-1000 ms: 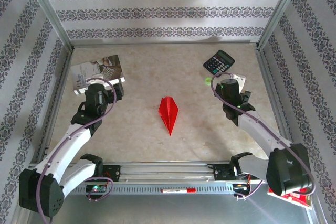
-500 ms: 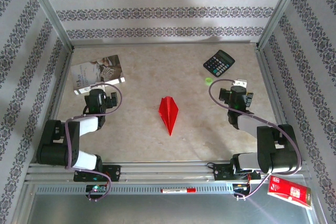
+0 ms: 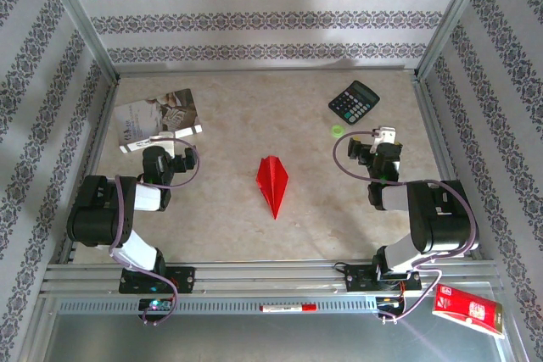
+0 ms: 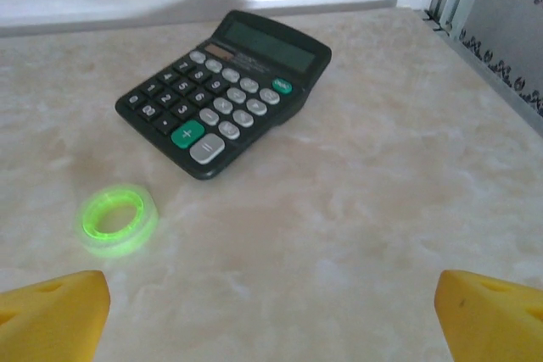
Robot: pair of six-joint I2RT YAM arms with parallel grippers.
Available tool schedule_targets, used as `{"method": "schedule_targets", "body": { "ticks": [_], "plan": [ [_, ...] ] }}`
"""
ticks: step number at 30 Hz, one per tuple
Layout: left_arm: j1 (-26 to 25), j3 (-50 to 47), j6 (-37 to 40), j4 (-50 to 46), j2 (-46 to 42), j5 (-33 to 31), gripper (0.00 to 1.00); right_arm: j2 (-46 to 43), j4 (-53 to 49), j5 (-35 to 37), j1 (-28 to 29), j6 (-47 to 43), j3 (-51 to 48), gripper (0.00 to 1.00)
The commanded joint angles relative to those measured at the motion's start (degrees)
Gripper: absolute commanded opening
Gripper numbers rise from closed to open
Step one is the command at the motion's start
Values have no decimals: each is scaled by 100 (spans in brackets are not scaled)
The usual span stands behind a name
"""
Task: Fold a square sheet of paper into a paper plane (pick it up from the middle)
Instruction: Reset both arms
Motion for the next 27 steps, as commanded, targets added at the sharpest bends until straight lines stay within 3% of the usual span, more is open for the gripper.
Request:
{"method": "schedule_targets", "body": {
  "ticks": [1, 27],
  "plan": [
    [44, -52, 114, 484, 5, 125, 100, -40, 304, -140, 14, -71, -46, 98],
    [44, 48, 211, 299, 13, 368, 100, -18, 301, 288, 298, -293, -19, 98]
  ]
}}
